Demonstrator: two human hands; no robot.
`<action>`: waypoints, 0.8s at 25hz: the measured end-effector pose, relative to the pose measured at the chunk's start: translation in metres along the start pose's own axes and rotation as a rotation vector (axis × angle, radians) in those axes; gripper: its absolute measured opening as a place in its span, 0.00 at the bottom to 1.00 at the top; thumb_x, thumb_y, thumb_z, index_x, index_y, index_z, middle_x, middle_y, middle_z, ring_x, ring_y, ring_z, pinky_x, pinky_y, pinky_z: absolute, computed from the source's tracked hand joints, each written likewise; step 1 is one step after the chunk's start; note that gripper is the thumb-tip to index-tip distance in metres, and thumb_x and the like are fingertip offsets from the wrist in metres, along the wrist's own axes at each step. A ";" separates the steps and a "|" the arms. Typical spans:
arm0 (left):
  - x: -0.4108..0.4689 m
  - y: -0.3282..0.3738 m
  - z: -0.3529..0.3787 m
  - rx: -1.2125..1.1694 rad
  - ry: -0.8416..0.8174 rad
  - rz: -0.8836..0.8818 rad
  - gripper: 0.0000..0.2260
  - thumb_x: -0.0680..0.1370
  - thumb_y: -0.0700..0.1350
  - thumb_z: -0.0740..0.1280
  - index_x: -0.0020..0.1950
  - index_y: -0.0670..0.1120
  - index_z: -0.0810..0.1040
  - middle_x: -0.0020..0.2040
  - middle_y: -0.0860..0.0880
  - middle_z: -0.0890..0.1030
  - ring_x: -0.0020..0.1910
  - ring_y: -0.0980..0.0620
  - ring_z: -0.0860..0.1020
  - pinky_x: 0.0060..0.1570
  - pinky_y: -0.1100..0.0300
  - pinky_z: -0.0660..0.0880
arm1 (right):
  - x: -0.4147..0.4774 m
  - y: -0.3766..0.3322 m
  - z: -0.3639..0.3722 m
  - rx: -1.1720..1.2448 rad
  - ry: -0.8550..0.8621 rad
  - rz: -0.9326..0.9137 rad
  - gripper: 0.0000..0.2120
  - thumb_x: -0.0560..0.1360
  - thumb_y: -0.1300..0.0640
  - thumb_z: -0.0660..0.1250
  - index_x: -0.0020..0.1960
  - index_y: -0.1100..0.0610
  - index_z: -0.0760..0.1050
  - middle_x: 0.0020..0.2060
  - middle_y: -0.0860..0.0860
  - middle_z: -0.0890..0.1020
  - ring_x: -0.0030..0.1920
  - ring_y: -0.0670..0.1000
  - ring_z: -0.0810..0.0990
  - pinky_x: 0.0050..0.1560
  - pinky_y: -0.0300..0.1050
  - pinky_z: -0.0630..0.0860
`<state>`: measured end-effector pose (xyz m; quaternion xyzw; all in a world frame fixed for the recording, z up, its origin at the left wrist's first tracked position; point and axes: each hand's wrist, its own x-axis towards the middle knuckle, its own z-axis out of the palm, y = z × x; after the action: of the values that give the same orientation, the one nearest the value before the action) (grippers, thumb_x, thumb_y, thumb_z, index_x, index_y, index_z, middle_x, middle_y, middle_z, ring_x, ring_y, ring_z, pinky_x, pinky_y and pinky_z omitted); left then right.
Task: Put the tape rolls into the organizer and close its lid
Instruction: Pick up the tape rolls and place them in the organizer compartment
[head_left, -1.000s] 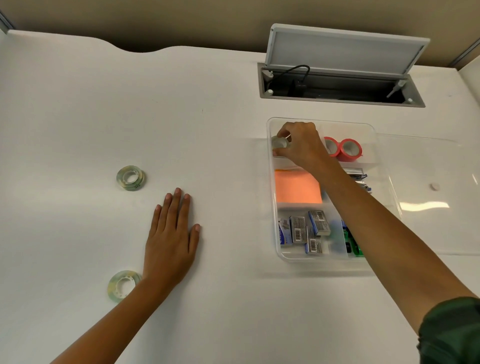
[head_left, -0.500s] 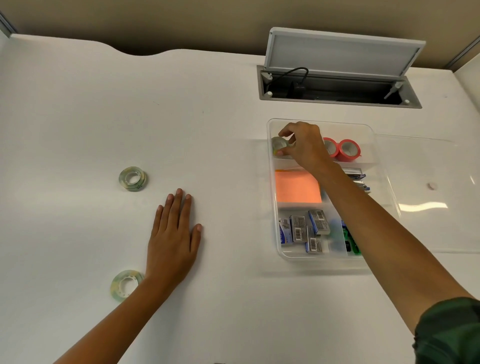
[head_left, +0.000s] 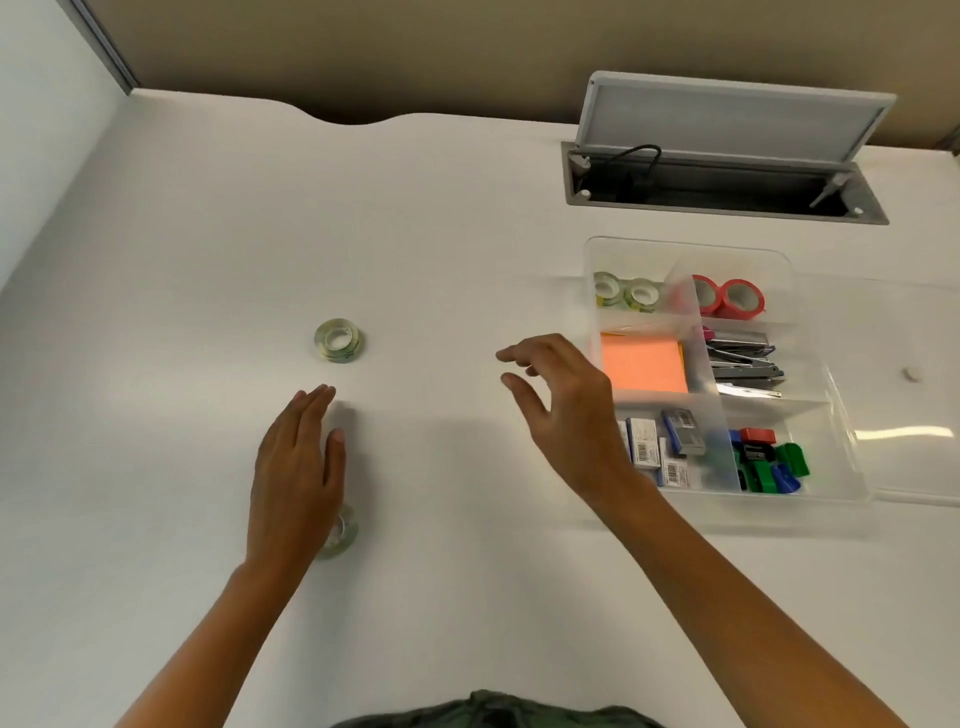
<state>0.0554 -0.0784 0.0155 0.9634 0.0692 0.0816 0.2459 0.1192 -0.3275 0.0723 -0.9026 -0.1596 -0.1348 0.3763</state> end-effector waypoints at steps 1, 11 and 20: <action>-0.006 -0.011 -0.005 0.002 -0.002 -0.062 0.20 0.80 0.42 0.58 0.73 0.42 0.65 0.73 0.44 0.69 0.74 0.45 0.64 0.73 0.50 0.61 | -0.010 -0.011 0.010 0.031 -0.072 0.006 0.09 0.74 0.64 0.69 0.54 0.59 0.79 0.49 0.53 0.81 0.47 0.50 0.79 0.51 0.39 0.75; -0.045 -0.054 -0.017 0.212 -0.054 -0.209 0.26 0.81 0.51 0.54 0.77 0.42 0.54 0.79 0.44 0.54 0.78 0.46 0.52 0.77 0.48 0.49 | -0.068 -0.089 0.107 0.035 -0.702 -0.111 0.32 0.72 0.62 0.72 0.73 0.58 0.64 0.72 0.53 0.68 0.71 0.52 0.65 0.68 0.48 0.70; -0.046 -0.061 -0.012 0.208 -0.048 -0.176 0.26 0.81 0.52 0.51 0.77 0.43 0.53 0.79 0.44 0.54 0.79 0.46 0.50 0.77 0.47 0.46 | -0.082 -0.093 0.117 0.020 -0.547 -0.061 0.27 0.72 0.62 0.71 0.70 0.60 0.69 0.64 0.54 0.74 0.65 0.52 0.71 0.64 0.44 0.72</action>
<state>0.0026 -0.0271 -0.0092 0.9756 0.1554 0.0290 0.1527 0.0223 -0.1963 0.0222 -0.8965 -0.2837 0.1041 0.3240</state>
